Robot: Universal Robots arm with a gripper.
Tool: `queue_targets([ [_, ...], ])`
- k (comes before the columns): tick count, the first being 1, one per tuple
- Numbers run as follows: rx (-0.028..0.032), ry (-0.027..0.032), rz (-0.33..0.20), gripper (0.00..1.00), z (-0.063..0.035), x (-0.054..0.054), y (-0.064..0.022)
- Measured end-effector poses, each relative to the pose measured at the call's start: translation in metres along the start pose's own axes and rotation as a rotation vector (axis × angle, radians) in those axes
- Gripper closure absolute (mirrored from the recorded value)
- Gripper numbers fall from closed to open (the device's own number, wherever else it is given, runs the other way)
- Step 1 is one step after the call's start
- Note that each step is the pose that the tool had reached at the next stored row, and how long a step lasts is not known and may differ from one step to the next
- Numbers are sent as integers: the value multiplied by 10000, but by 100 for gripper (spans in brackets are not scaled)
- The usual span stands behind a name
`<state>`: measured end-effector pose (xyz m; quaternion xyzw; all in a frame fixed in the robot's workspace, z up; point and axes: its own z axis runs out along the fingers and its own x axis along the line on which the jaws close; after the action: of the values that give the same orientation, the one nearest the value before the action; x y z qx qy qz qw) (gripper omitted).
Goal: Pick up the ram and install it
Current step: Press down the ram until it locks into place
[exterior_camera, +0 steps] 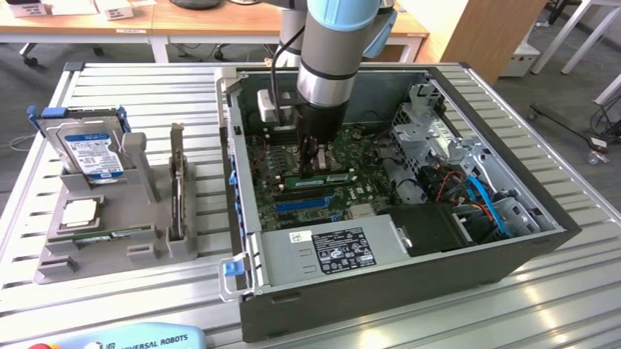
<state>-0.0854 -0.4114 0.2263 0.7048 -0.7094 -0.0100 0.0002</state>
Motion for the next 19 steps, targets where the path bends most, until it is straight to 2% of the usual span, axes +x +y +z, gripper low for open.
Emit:
queue_targets([
  [19,-1,3,0,90,24,2,0],
])
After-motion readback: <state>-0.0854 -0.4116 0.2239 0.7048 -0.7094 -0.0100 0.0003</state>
